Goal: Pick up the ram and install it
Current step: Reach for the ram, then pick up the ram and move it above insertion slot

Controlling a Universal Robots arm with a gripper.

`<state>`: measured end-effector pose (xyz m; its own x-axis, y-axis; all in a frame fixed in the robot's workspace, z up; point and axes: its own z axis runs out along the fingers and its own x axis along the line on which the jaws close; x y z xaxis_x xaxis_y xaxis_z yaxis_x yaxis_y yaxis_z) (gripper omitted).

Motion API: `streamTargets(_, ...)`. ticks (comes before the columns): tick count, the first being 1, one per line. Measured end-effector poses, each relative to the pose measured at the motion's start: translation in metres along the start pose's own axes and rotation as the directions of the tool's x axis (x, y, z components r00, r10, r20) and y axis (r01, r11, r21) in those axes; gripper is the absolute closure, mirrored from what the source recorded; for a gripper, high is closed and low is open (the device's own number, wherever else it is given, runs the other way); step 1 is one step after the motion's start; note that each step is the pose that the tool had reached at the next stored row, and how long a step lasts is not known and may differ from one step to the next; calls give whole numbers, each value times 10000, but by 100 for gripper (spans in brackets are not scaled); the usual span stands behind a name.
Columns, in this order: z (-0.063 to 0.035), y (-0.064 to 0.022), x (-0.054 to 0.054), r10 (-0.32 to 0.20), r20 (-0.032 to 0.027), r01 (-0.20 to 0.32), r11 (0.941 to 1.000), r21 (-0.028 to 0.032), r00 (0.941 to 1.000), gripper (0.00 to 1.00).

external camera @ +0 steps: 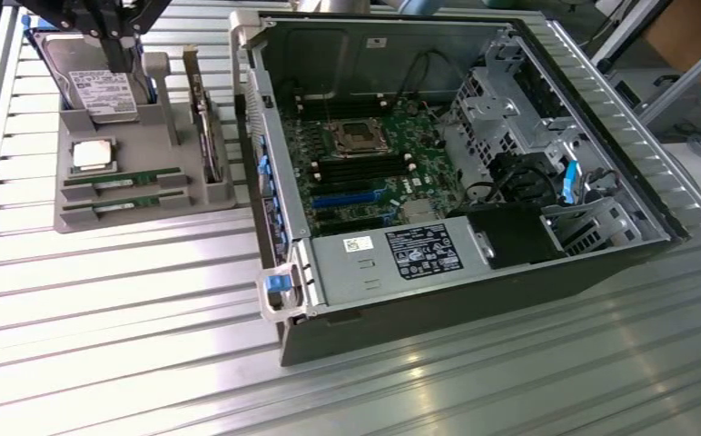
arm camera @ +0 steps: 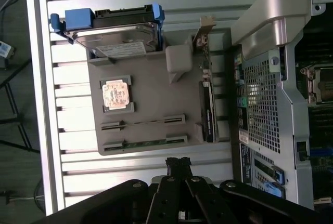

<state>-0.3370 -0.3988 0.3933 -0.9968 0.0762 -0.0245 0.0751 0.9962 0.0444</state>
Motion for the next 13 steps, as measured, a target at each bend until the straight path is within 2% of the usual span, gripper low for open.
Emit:
streamTargets(4, -2, -4, 50, -1, 0, 1, 10000, 0, 10000, 89)
streamTargets(13, -2, -4, 51, 0, 0, 0, 10000, 0, 10000, 89)
